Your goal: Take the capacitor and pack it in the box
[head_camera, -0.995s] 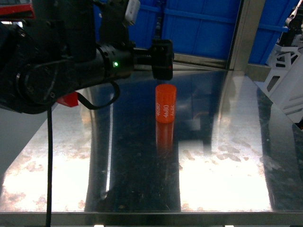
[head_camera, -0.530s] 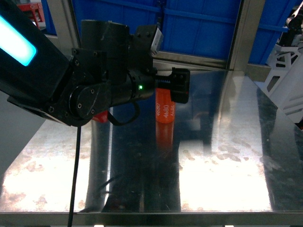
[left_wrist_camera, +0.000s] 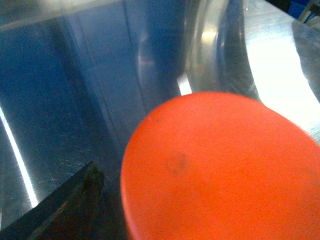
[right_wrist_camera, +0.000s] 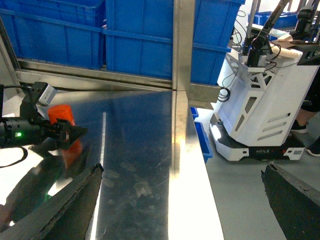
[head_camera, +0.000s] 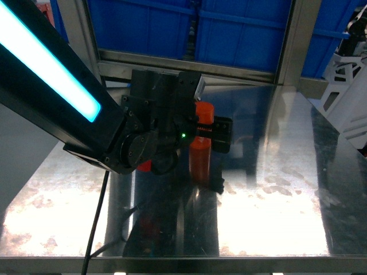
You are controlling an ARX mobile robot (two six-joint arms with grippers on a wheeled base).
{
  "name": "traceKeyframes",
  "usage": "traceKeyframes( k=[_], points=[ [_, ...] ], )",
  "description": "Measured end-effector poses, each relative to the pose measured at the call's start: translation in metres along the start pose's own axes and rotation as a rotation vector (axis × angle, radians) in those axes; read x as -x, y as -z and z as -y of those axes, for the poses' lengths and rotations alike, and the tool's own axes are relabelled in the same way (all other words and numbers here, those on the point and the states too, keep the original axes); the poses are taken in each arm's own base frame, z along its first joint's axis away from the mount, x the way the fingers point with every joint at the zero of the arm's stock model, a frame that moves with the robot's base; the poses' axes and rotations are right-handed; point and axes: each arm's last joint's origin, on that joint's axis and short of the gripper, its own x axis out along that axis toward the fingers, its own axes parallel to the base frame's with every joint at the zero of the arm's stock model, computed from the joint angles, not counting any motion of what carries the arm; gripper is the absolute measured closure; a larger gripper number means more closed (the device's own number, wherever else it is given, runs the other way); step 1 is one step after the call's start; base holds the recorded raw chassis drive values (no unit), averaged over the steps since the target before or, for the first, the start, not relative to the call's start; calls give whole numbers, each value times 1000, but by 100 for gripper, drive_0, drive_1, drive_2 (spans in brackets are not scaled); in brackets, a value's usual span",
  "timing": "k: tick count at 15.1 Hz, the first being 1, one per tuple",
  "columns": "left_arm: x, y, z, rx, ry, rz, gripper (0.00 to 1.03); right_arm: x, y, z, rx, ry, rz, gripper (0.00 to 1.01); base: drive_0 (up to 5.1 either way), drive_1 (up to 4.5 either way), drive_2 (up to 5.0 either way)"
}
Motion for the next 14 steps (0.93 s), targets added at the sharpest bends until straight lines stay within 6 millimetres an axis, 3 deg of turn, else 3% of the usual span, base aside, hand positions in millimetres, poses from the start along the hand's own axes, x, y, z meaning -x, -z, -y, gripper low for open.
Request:
traceKeyframes(
  k=[4, 5, 7, 8, 9, 10, 11, 13, 14],
  points=[
    [-5, -1, 2, 10, 4, -11, 55, 0, 0, 0, 0, 0, 0, 3, 0, 0, 0],
    [-2, 0, 1, 8, -1, 11, 58, 0, 0, 0, 0, 0, 0, 3, 0, 0, 0],
    [23, -2, -6, 35, 5, 35, 59, 0, 0, 0, 0, 0, 0, 3, 0, 0, 0],
    [109, -55, -38, 39, -43, 275, 59, 0, 0, 0, 0, 0, 0, 3, 0, 0, 0],
    [156, -73, -52, 4, -83, 389, 59, 0, 0, 0, 0, 0, 0, 3, 0, 0, 0],
    [194, -74, -63, -9, -124, 443, 59, 0, 0, 0, 0, 0, 0, 3, 0, 0, 0],
    [232, -62, -69, -5, -153, 446, 59, 0, 0, 0, 0, 0, 0, 3, 0, 0, 0],
    [288, -35, -59, 17, -141, 396, 59, 0, 0, 0, 0, 0, 0, 3, 0, 0, 0],
    [309, -32, -49, 2, -124, 427, 59, 0, 0, 0, 0, 1, 0, 3, 0, 0, 0]
  ],
)
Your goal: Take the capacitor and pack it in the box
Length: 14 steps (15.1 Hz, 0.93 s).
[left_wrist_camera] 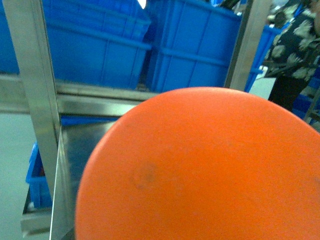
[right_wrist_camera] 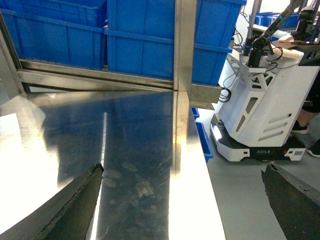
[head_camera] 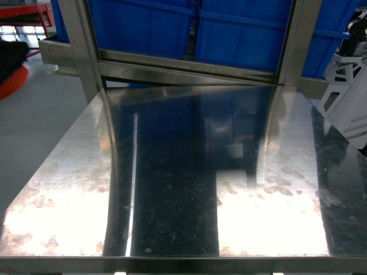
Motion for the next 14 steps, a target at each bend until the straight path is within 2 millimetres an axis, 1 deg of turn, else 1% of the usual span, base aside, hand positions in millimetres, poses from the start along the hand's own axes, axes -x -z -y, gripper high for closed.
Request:
traceKeyframes(
  k=[1, 2, 3, 4, 5, 6, 7, 9, 11, 14],
  points=[
    [6, -13, 4, -25, 15, 64, 59, 0, 0, 0, 0, -1, 1, 3, 0, 0, 0],
    [3, -17, 4, -29, 17, 75, 59, 0, 0, 0, 0, -1, 0, 3, 0, 0, 0],
    [3, -8, 7, -11, -107, -20, 59, 0, 0, 0, 0, 0, 1, 3, 0, 0, 0],
    [17, 3, 8, -41, -258, -74, 59, 0, 0, 0, 0, 0, 0, 3, 0, 0, 0],
    [32, 5, 3, -63, -341, -62, 59, 0, 0, 0, 0, -1, 0, 3, 0, 0, 0],
    [42, 2, -1, -77, -397, -32, 59, 0, 0, 0, 0, 0, 0, 3, 0, 0, 0],
    [50, 3, 2, -82, -395, -21, 59, 0, 0, 0, 0, -1, 0, 3, 0, 0, 0],
    [64, 15, 9, -76, -378, -60, 59, 0, 0, 0, 0, 0, 0, 3, 0, 0, 0],
    [77, 16, 14, -79, -378, -40, 59, 0, 0, 0, 0, -1, 0, 3, 0, 0, 0],
    [92, 22, 19, -78, -380, -50, 59, 0, 0, 0, 0, 0, 0, 3, 0, 0, 0]
  ],
)
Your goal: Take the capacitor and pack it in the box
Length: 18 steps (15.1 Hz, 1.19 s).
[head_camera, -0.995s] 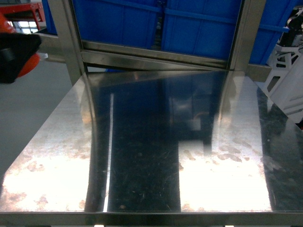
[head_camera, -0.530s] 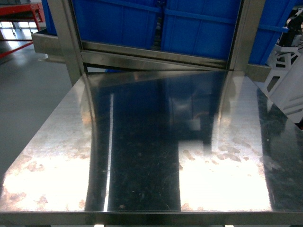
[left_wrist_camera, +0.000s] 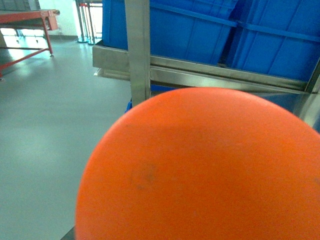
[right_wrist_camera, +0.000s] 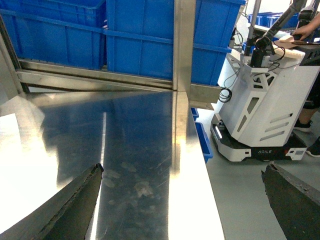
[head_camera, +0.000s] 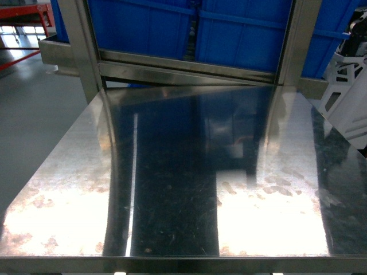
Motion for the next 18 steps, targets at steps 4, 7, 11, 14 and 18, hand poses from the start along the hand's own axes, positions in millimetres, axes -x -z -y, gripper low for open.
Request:
traceKeyframes(
  k=[4, 7, 11, 14, 18],
  points=[
    [14, 7, 0, 0, 0, 16, 59, 0, 0, 0, 0, 0, 0, 3, 0, 0, 0],
    [23, 4, 0, 0, 0, 22, 59, 0, 0, 0, 0, 0, 0, 3, 0, 0, 0],
    [32, 2, 0, 0, 1, 31, 59, 0, 0, 0, 0, 0, 0, 3, 0, 0, 0],
    [37, 2, 0, 0, 1, 34, 59, 0, 0, 0, 0, 0, 0, 3, 0, 0, 0],
    [43, 2, 0, 0, 1, 33, 59, 0, 0, 0, 0, 0, 0, 3, 0, 0, 0]
  ],
)
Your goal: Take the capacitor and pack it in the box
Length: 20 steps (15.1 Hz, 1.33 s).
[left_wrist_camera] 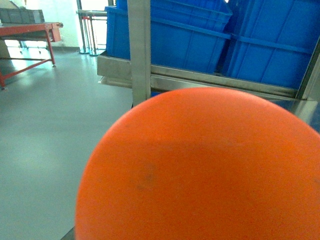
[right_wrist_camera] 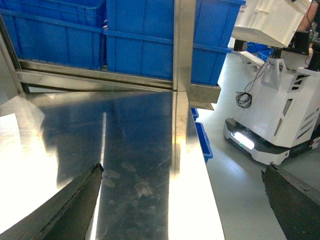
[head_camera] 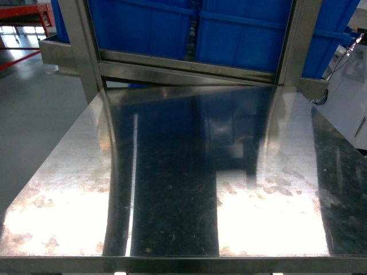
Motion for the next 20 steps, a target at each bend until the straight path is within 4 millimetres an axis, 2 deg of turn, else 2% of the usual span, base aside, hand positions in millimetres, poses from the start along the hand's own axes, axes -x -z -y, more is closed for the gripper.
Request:
traceKeyframes(
  k=[4, 5, 6, 20],
  points=[
    [3, 1, 0, 0, 0, -10, 59, 0, 0, 0, 0, 0, 0, 3, 0, 0, 0],
    [9, 6, 0, 0, 0, -50, 59, 0, 0, 0, 0, 0, 0, 3, 0, 0, 0],
    [13, 4, 0, -1, 0, -16, 59, 0, 0, 0, 0, 0, 0, 3, 0, 0, 0],
    [13, 4, 0, -1, -1, -15, 59, 0, 0, 0, 0, 0, 0, 3, 0, 0, 0]
  ],
)
